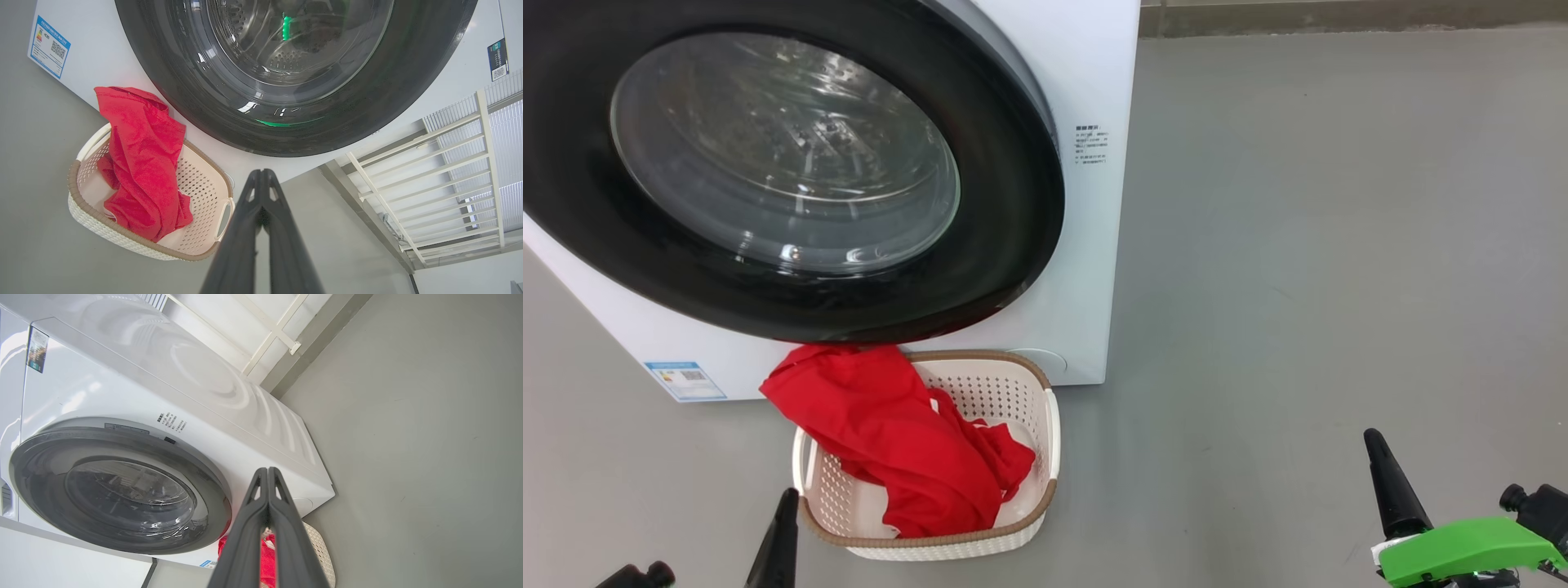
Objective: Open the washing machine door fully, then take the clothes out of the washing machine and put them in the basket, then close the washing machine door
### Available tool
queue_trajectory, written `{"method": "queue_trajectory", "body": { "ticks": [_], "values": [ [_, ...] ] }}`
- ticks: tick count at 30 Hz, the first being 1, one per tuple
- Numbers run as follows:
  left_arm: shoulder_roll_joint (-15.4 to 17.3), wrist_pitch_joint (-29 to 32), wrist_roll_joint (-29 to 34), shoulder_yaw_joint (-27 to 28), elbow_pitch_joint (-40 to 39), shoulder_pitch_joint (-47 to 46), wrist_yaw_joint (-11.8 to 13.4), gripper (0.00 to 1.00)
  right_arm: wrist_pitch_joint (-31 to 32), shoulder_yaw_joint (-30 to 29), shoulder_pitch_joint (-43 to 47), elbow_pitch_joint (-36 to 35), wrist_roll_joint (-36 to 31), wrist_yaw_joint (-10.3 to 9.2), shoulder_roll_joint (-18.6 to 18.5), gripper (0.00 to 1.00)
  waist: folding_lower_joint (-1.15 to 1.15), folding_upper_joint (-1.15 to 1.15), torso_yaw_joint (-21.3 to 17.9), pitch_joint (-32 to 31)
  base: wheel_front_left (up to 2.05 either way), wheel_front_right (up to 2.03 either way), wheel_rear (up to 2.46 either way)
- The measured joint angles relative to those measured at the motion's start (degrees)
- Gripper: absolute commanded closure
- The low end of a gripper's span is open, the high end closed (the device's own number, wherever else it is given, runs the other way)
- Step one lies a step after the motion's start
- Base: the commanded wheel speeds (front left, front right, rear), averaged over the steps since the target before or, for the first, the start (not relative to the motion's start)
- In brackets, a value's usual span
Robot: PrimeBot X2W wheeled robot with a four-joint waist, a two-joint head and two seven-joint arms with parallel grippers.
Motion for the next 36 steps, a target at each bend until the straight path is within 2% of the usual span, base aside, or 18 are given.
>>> {"method": "queue_trajectory", "body": {
  "ticks": [36],
  "values": [
    [-0.9, 5.6, -21.1, 1.8, -0.5, -2.0, 0.0, 1.0, 5.6, -1.8, -2.7, -0.6, 19.8, -0.01, -0.6, 1.0, 0.0, 0.0, -0.7, -1.5, 0.0, 0.0, 0.0]
  ]
}}
